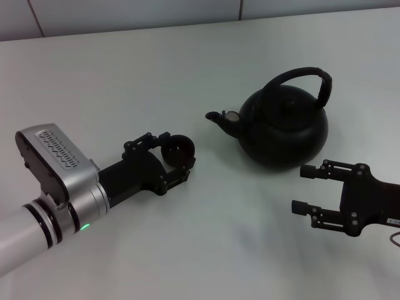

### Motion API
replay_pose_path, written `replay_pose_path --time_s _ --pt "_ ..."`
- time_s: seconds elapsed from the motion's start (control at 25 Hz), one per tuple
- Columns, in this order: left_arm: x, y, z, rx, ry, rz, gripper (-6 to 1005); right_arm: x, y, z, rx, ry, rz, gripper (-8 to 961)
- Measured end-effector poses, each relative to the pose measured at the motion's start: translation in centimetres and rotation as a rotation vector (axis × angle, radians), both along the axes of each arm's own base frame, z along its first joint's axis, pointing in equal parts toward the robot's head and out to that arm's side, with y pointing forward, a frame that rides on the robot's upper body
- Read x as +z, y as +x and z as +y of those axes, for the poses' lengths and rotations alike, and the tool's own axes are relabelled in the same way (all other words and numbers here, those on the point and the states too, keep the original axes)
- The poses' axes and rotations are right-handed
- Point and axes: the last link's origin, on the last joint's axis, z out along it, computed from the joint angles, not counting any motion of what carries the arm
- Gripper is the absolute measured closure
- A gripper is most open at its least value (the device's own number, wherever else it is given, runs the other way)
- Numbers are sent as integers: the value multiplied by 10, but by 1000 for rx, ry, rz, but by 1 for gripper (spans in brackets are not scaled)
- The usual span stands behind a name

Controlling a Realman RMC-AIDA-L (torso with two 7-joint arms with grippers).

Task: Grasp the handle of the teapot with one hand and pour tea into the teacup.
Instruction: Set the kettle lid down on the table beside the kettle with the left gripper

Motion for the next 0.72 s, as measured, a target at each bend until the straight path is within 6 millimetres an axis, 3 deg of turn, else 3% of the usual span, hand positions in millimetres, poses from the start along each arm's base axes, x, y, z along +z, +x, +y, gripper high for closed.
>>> replay_pose_path --time_s 0.72 --pt "-3 0 -2 -1 6 8 195 0 -2 3 8 0 0 273"
